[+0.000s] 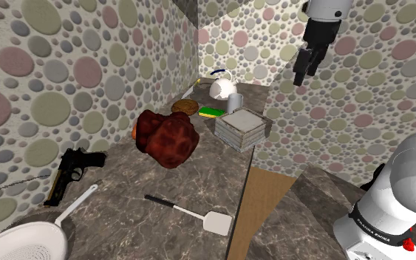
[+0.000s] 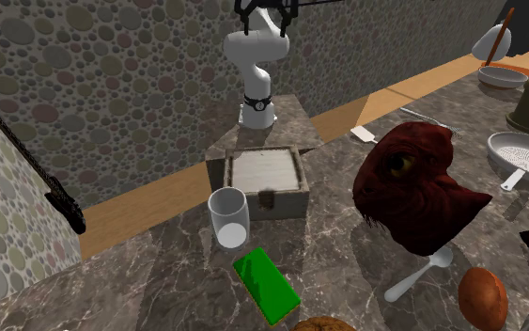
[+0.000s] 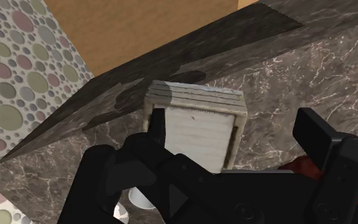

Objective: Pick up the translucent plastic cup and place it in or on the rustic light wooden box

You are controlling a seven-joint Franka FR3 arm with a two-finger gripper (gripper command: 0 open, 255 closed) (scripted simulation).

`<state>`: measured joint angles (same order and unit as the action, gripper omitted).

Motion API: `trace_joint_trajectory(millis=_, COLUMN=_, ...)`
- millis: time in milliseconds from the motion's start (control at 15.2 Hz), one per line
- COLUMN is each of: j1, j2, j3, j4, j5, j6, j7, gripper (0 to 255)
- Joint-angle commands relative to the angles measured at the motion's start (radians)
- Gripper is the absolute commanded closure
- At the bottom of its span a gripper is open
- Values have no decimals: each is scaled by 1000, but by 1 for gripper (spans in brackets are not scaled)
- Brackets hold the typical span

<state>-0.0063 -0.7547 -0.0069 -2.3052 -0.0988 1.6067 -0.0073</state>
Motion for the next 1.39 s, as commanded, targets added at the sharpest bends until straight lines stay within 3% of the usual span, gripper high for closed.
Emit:
trace_joint_trajectory(millis=0, j1=0, j2=0, j3=0, j4=0, j5=0, j6=0, j7=0, gripper=0)
trace_joint_trajectory(millis=660, j1=-4, j2=343, j3=-92, j4=98, j5=1, j6=235, j7=-96, gripper=0)
trace_joint_trajectory(millis=1320, j1=-10, j2=728, j3=-155, j4=331, j5=74, j6=370, j7=-214, gripper=0)
